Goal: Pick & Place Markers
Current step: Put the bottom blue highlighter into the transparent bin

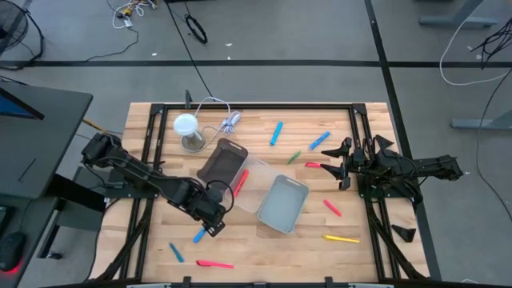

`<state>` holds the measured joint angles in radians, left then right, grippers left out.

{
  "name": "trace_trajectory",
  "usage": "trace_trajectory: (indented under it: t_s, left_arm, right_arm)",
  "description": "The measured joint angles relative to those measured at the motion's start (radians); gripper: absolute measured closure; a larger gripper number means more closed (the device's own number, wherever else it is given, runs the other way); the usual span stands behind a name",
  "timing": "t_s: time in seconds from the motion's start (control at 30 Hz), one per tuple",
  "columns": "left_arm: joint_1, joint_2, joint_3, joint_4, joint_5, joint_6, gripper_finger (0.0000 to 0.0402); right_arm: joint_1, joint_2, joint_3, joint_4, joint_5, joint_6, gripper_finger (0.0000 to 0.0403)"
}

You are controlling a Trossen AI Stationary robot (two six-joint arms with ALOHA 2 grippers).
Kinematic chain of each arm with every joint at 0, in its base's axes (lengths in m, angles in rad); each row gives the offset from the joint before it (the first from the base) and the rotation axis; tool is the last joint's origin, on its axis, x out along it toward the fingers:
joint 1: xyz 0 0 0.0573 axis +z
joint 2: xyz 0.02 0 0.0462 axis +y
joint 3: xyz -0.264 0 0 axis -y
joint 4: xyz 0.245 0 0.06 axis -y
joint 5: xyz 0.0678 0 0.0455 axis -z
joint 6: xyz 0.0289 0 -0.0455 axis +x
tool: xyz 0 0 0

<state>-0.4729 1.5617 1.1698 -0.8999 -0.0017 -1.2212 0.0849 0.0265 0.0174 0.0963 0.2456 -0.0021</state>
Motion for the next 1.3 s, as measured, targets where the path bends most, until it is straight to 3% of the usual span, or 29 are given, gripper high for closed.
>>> trace_trajectory:
  t_s: [0.23,0.5,1.0,1.3]
  left_arm:
    - [-0.013,0.009,-0.089,0.132,0.008,-0.059,0.0204]
    - [-0.034,0.034,-0.148,0.161,-0.012,-0.111,0.0205]
    - [-0.043,0.206,-0.150,0.232,-0.025,-0.111,0.0204]
    - [-0.053,0.228,-0.146,0.236,-0.035,-0.130,0.0215]
  right_arm:
    - [0.000,0.000,0.000,0.000,0.000,0.000,0.0174]
    - [0.000,0.000,0.000,0.000,0.000,0.000,0.0174]
    - [0.000,0.000,0.000,0.001,0.000,0.000,0.0174]
    - [0.000,0.000,0.000,0.000,0.000,0.000,0.0174]
